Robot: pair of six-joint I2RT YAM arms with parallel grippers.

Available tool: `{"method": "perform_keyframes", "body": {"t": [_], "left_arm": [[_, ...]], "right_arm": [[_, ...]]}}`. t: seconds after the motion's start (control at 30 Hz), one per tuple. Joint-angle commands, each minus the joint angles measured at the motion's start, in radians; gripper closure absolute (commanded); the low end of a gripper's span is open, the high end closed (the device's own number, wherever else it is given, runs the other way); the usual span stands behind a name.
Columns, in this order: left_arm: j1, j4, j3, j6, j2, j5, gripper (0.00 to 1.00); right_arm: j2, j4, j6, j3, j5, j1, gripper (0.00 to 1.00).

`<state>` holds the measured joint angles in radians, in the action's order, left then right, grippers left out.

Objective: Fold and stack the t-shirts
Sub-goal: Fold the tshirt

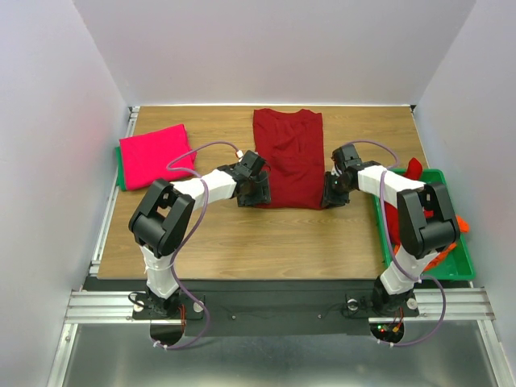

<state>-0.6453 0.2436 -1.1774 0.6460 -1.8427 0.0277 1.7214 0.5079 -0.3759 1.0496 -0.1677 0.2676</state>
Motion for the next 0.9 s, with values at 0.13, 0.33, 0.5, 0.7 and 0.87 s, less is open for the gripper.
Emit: {"method": "perform_keyframes", "body": {"t": [0.13,0.33,0.5,0.7,0.87], "left_arm": [[-0.007,0.019,0.024,-0.009,0.048,0.001,0.32],[-0.005,0.014,0.038,-0.022,0.092,-0.02,0.31],[-0.002,0.013,0.053,-0.02,0.109,-0.02,0.31],[0.001,-0.003,0.056,-0.017,0.1,-0.02,0.32],[0.004,-0.007,0.039,-0.019,0.065,-0.041,0.36]], "right_arm": [[0.03,0.0,0.015,0.01,-0.03,0.002,0.76],[0.035,-0.002,0.015,-0.002,-0.029,0.004,0.9],[0.033,0.0,0.014,-0.003,-0.023,0.004,1.0],[0.032,0.0,0.012,-0.008,-0.023,0.004,1.0],[0.027,0.001,0.014,-0.01,-0.023,0.004,1.0]]}}
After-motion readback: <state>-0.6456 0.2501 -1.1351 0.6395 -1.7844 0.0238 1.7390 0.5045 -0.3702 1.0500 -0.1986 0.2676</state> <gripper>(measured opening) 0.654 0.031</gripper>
